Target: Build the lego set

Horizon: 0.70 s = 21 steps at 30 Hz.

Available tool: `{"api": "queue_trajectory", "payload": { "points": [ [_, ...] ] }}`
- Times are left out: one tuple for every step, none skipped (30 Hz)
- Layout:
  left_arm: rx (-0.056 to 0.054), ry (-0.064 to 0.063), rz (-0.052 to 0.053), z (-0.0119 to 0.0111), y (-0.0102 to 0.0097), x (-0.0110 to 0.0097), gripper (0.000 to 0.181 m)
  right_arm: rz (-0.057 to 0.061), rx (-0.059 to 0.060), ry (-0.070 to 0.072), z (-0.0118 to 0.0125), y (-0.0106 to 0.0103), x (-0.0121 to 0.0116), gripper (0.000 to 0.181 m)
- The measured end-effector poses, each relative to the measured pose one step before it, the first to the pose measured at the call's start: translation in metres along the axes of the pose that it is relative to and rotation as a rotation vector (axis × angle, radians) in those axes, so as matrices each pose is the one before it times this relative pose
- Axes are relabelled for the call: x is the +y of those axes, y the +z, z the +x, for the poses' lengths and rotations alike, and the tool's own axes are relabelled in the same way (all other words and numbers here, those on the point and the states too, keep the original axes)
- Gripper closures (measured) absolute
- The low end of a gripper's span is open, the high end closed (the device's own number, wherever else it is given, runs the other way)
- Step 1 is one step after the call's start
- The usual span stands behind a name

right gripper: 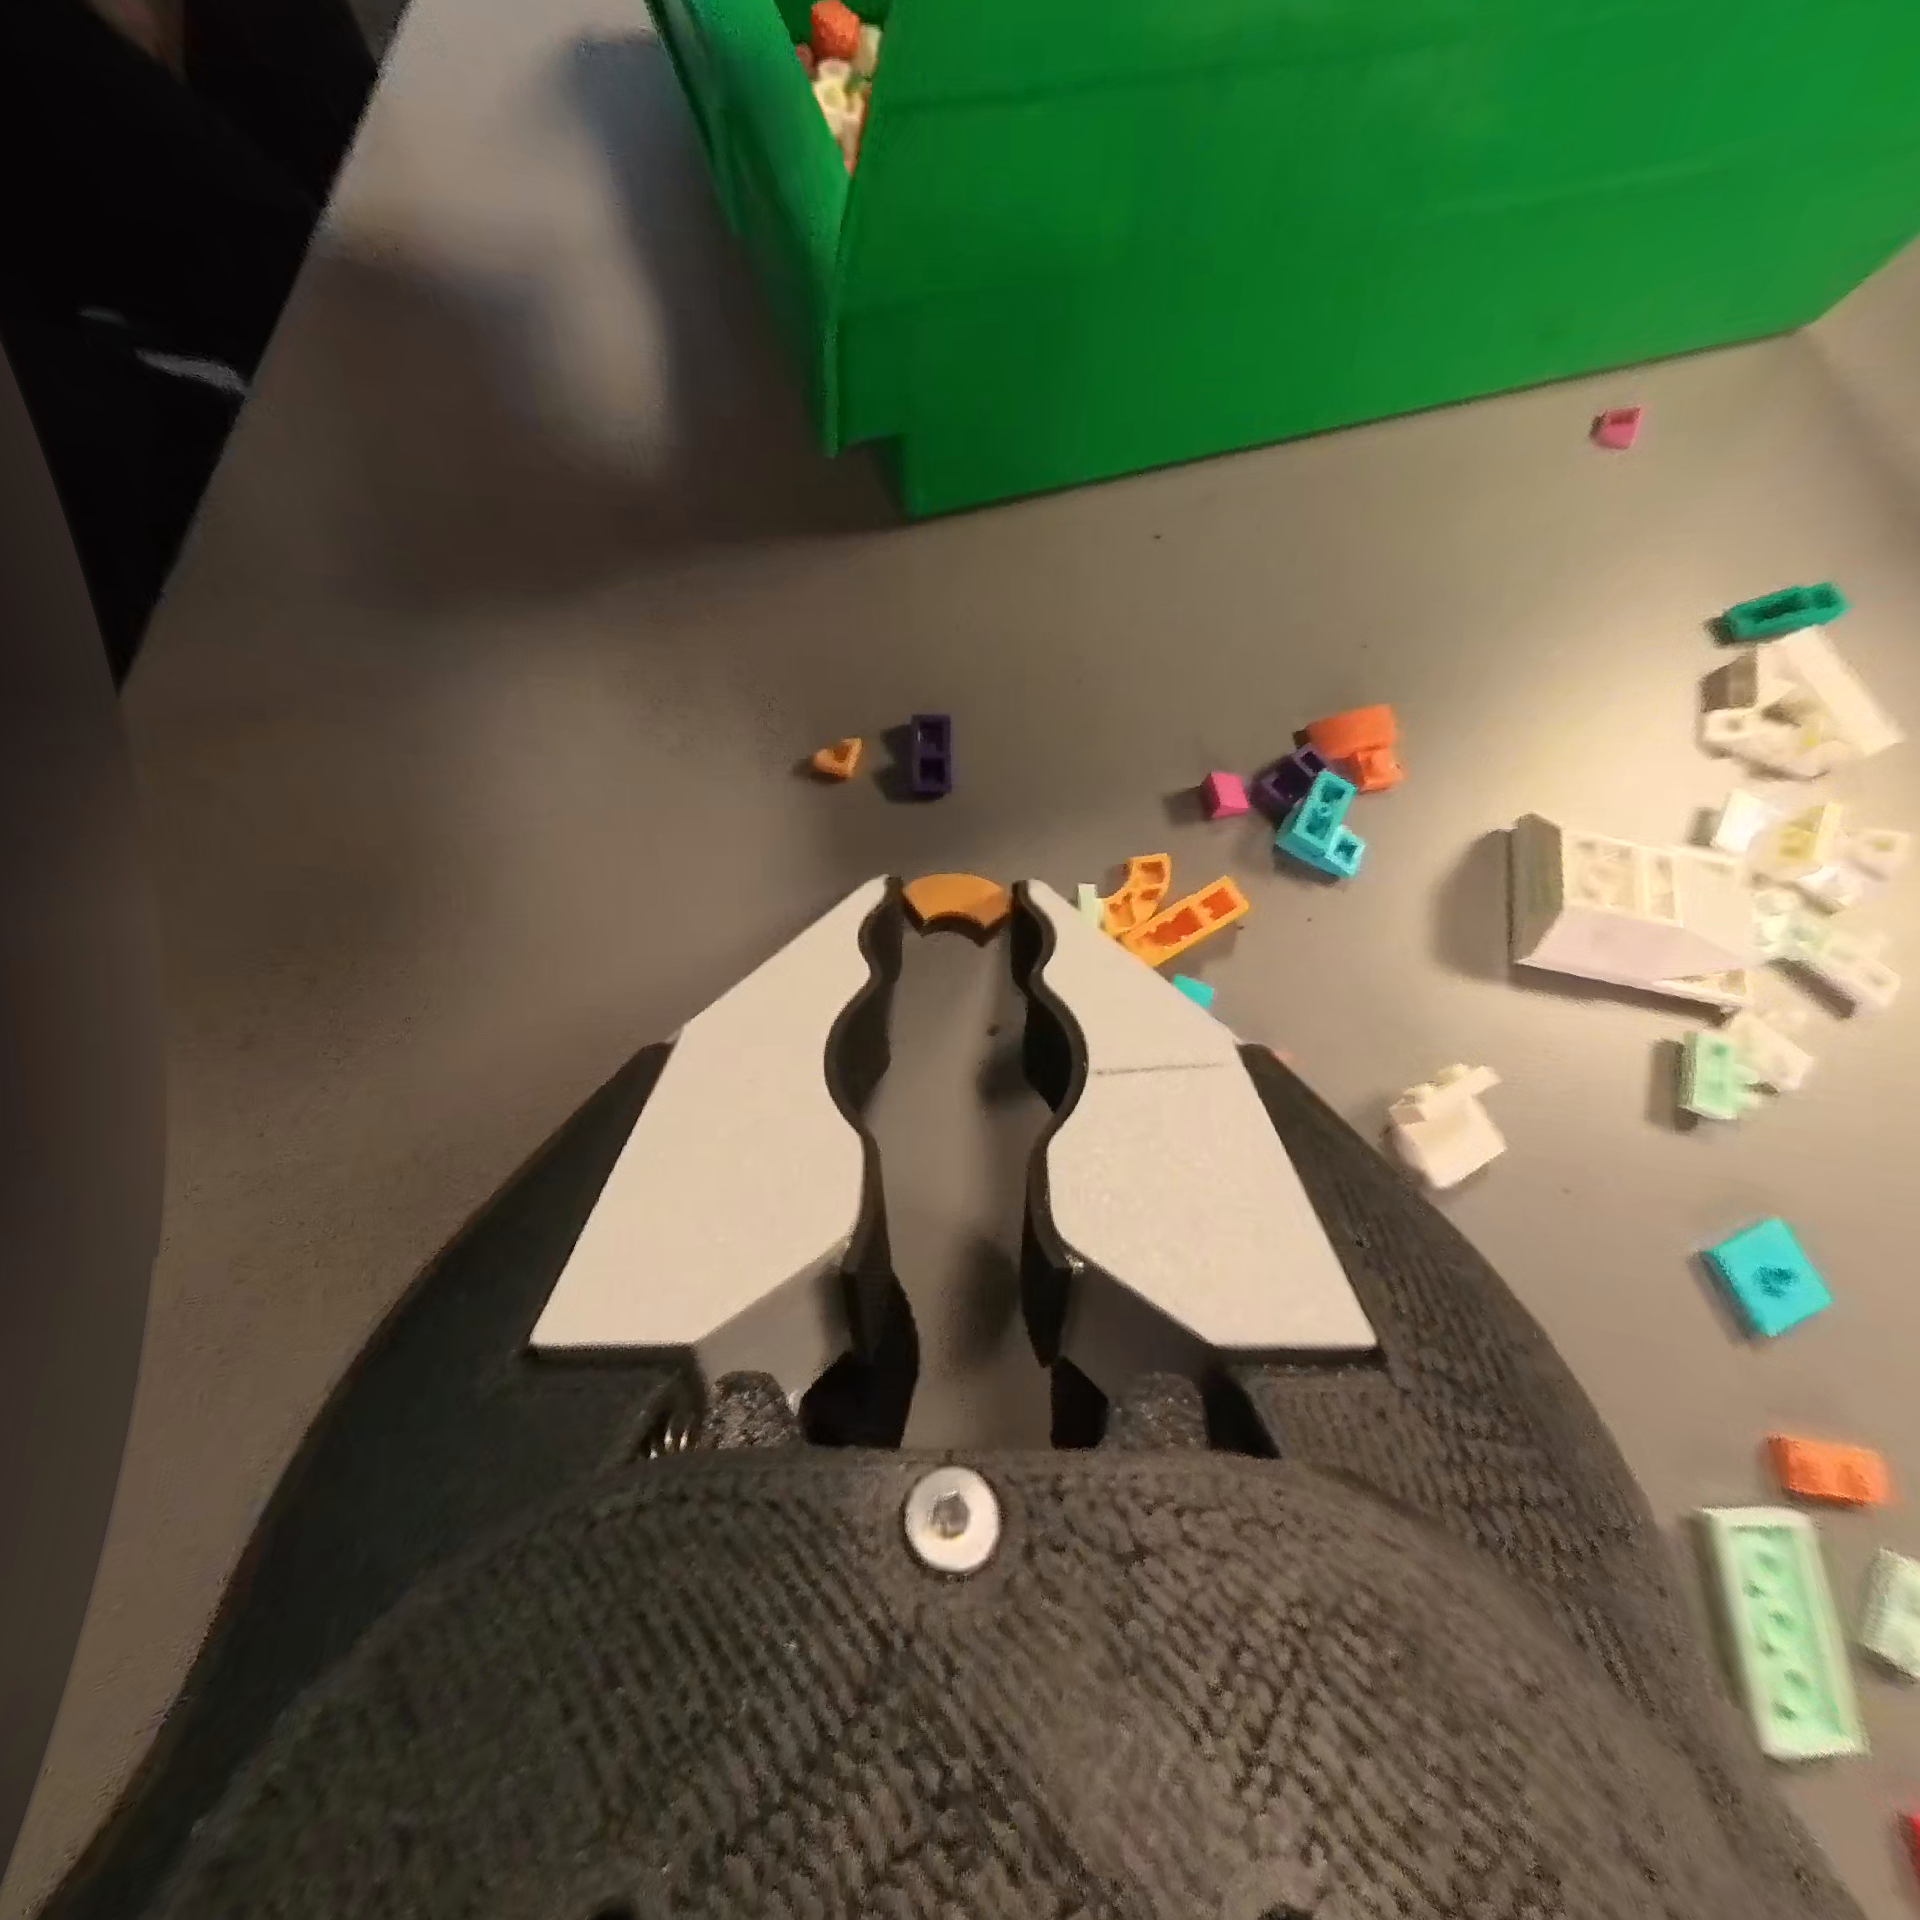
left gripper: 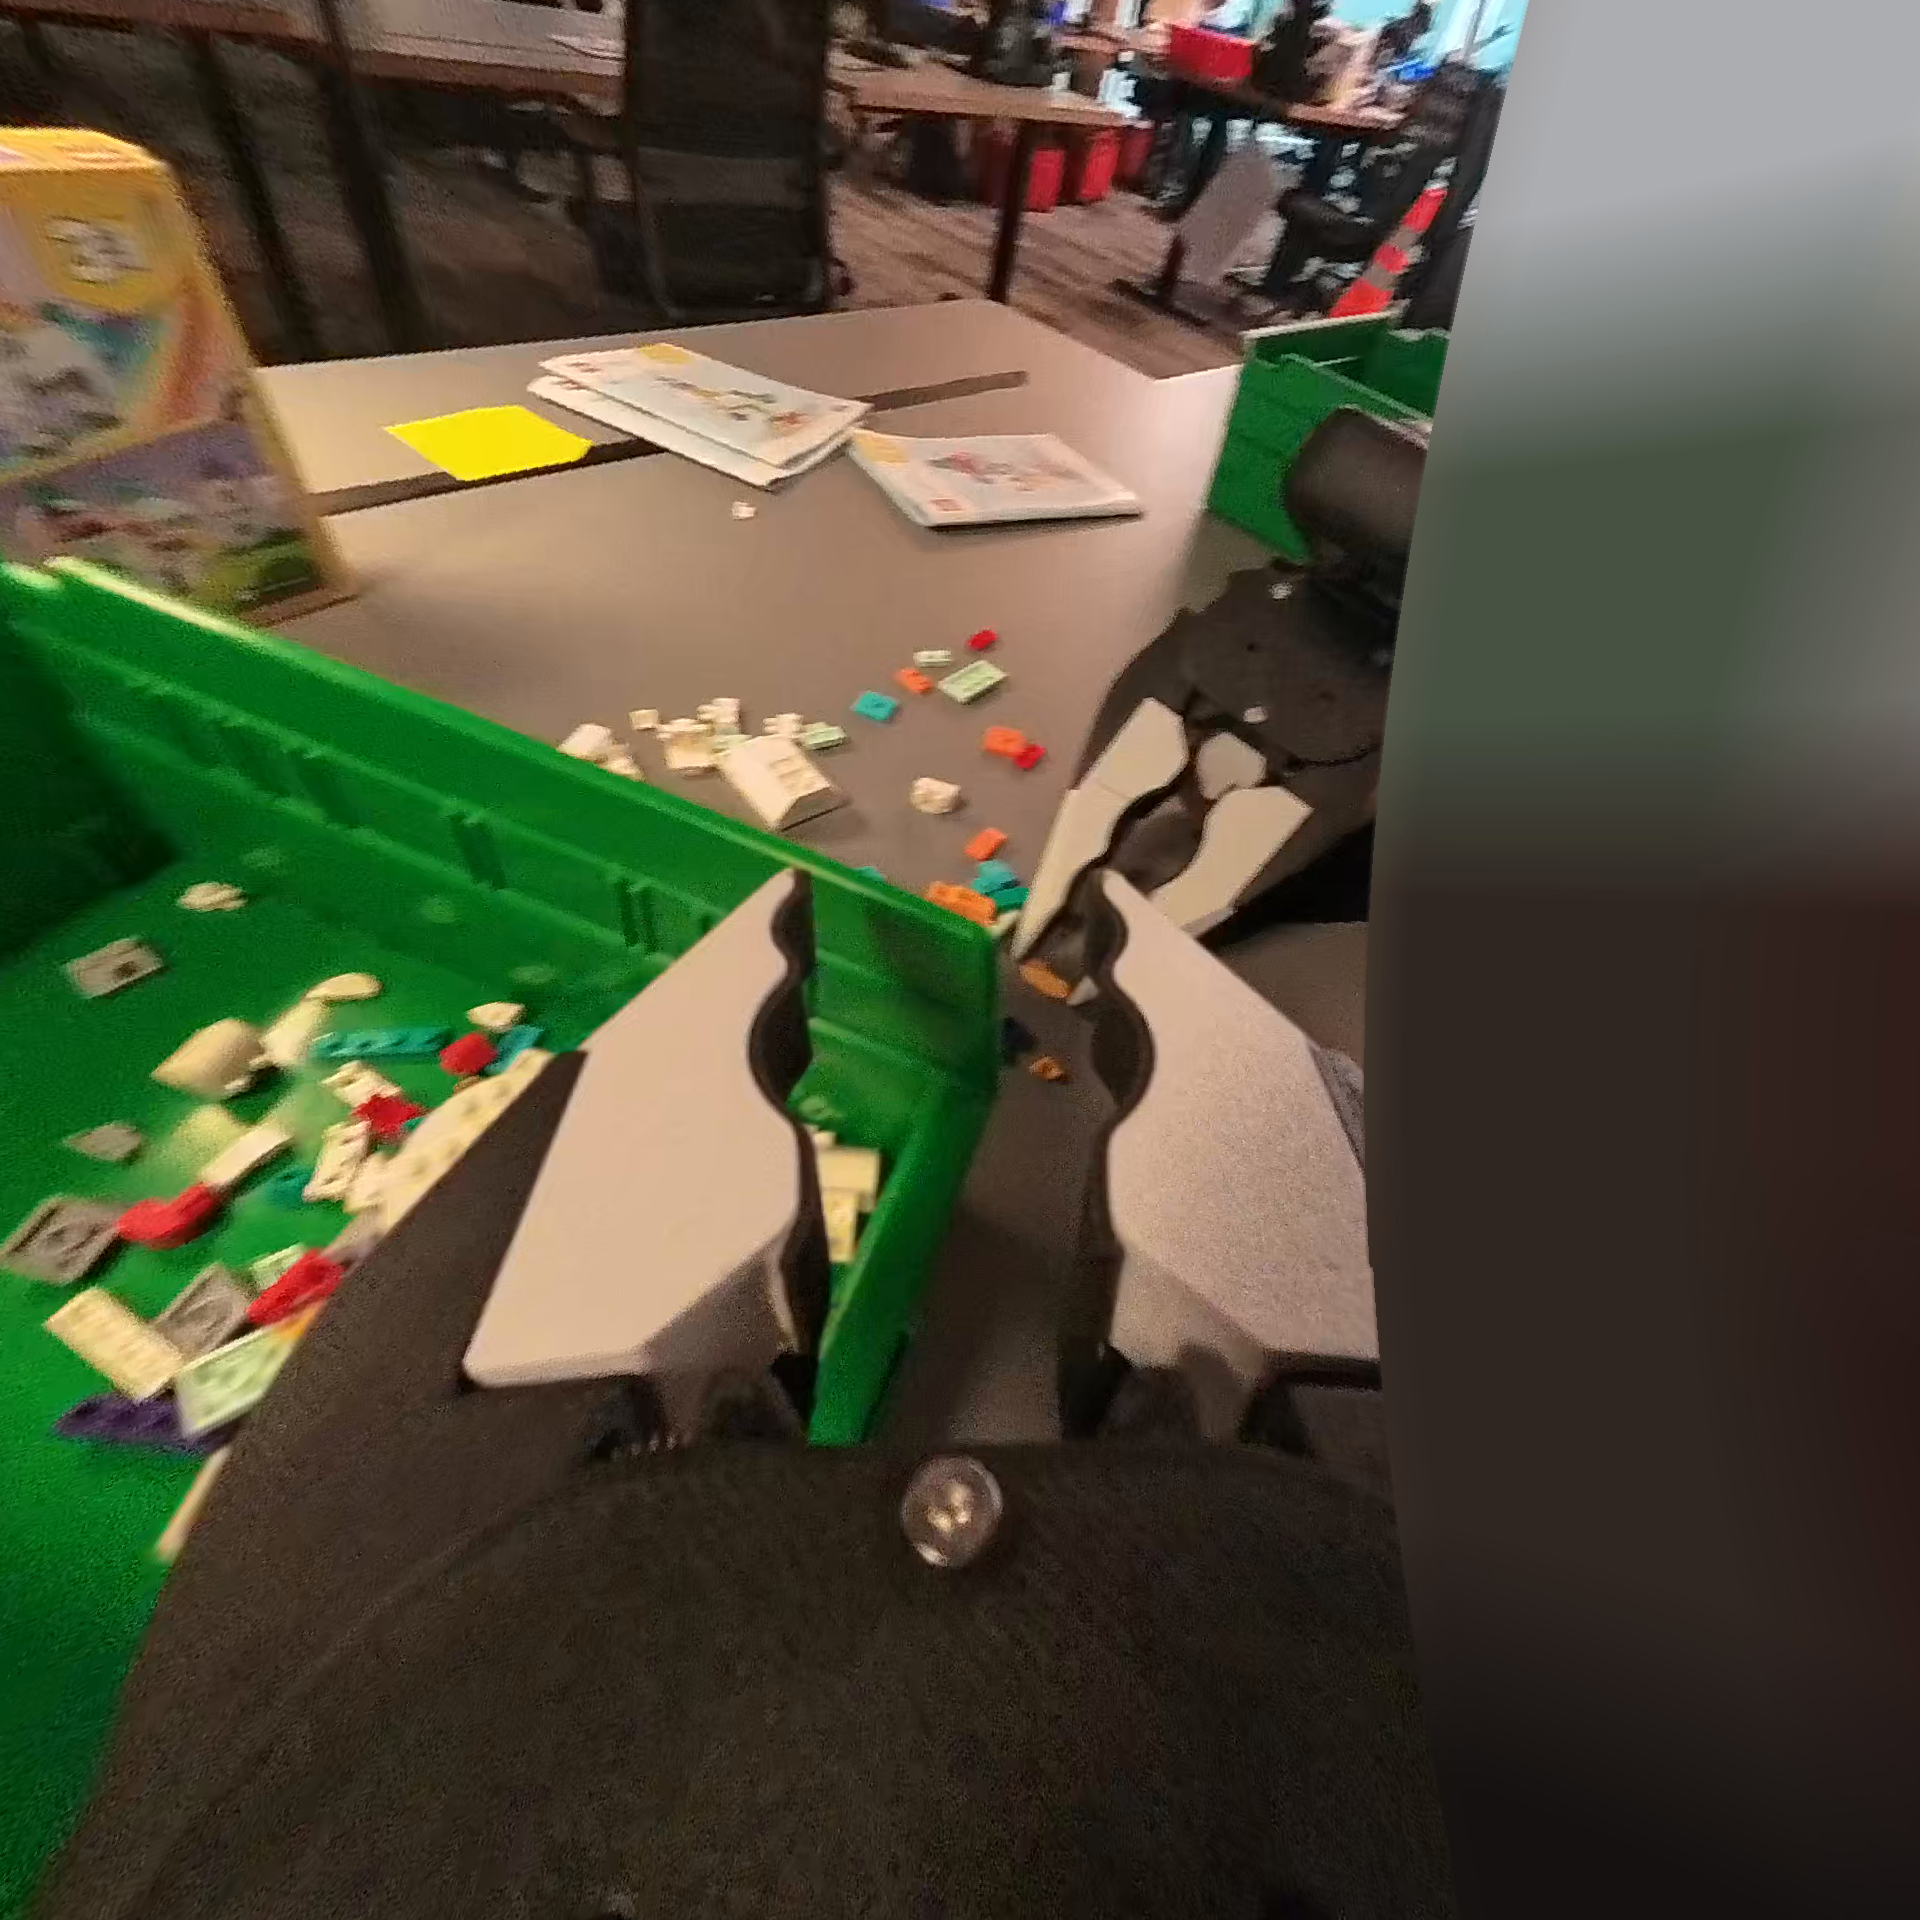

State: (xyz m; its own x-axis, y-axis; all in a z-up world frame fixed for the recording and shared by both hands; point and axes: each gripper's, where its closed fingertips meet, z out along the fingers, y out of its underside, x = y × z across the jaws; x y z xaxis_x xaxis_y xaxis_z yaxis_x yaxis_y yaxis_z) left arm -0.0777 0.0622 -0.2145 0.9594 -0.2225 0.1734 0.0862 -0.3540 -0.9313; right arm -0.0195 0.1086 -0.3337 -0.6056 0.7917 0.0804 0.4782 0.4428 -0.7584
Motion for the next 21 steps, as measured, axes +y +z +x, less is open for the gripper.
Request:
{"api": "queue_trajectory", "payload": {
  "points": [
    [0.0369, -0.0078, 0.0013, 0.00674, 0.00324, 0.00016, 0.131, 0.0093, 0.0355, -0.0483, 0.00255, -0.00056, -0.00188, 0.162],
    [0.0334, -0.0083, 0.0002, 0.00626, 0.00325, 0.00033, 0.133, 0.0261, 0.0372, -0.0678, 0.00126, -0.00151, -0.00484, 0.162],
    [0.0306, -0.0060, -0.0017, 0.00599, 0.00354, 0.00069, 0.133, 0.0389, 0.0449, -0.0745, 0.00160, -0.00272, -0.00761, 0.162],
    [0.0275, -0.0048, -0.0034, 0.00544, 0.00351, 0.00094, 0.134, 0.0419, 0.0420, -0.0769, 0.00098, -0.00358, -0.00898, 0.162],
    [0.0236, -0.0019, -0.0060, 0.00497, 0.00350, 0.00125, 0.135, 0.0450, 0.0324, -0.0769, -0.00023, -0.00386, -0.00997, 0.162],
    [0.0145, 0.0024, -0.0106, 0.00315, 0.00331, 0.00192, 0.136, 0.0430, 0.0438, -0.0675, 0.00208, -0.00355, -0.00947, 0.162],
    [0.0013, 0.0053, -0.0131, 0.00062, 0.00292, 0.00208, 0.137, 0.0407, 0.0463, -0.0582, 0.00299, -0.00341, -0.00880, 0.162],
    [-0.0077, 0.0023, -0.0107, -0.00112, 0.00265, 0.00187, 0.137, 0.0391, 0.0352, -0.0491, 0.00179, -0.00310, -0.00816, 0.162],
    [-0.0007, -0.0021, -0.0084, -0.00028, 0.00240, 0.00155, 0.139, 0.0310, 0.0244, -0.0366, 0.00109, -0.00216, -0.00665, 0.162],
    [0.0135, -0.0056, -0.0062, 0.00210, 0.00247, 0.00116, 0.140, 0.0193, 0.0195, -0.0232, 0.00119, -0.00129, -0.00475, 0.162],
    [0.0212, -0.0084, -0.0034, 0.00346, 0.00241, 0.00065, 0.141, 0.0147, 0.0129, -0.0167, 0.00064, -0.00077, -0.00378, 0.162],
    [0.0224, -0.0082, -0.0031, 0.00391, 0.00256, 0.00077, 0.142, 0.0139, 0.0077, -0.0130, -0.00004, -0.00057, -0.00324, 0.162],
    [0.0196, -0.0053, -0.0079, 0.00363, 0.00280, 0.00145, 0.143, 0.0107, 0.0094, -0.0099, 0.00045, -0.00035, -0.00267, 0.162],
    [0.0096, -0.0030, -0.0148, 0.00193, 0.00307, 0.00244, 0.144, 0.0074, 0.0085, -0.0088, 0.00060, -0.00033, -0.00195, 0.162],
    [0.0015, -0.0004, -0.0194, 0.00069, 0.00312, 0.00314, 0.144, 0.0051, 0.0050, -0.0073, 0.00016, -0.00035, -0.00152, 0.162],
    [-0.0001, 0.0019, -0.0195, 0.00044, 0.00306, 0.00325, 0.145, 0.0052, 0.0069, -0.0062, 0.00061, -0.00026, -0.00144, 0.162],
    [-0.0041, 0.0025, -0.0146, -0.00021, 0.00292, 0.00256, 0.145, 0.0068, 0.0062, -0.0050, 0.00051, -0.00035, -0.00139, 0.162],
    [-0.0027, 0.0023, -0.0107, -0.00013, 0.00245, 0.00190, 0.146, 0.0057, -0.0008, -0.0046, -0.00036, -0.00021, -0.00098, 0.162],
    [0.0030, 0.0006, -0.0061, 0.00069, 0.00199, 0.00111, 0.146, 0.0006, -0.0029, -0.0027, -0.00066, 0.00010, 0.00001, 0.162],
    [0.0016, -0.0028, -0.0012, 0.00020, 0.00146, 0.00030, 0.146, -0.0006, 0.0001, -0.0025, -0.00022, 0.00010, 0.00020, 0.162],
    [0.0009, -0.0050, 0.0003, -0.00003, 0.00107, -0.00001, 0.148, 0.0024, 0.0011, -0.0031, -0.00006, -0.00010, -0.00030, 0.162]
  ]
}}
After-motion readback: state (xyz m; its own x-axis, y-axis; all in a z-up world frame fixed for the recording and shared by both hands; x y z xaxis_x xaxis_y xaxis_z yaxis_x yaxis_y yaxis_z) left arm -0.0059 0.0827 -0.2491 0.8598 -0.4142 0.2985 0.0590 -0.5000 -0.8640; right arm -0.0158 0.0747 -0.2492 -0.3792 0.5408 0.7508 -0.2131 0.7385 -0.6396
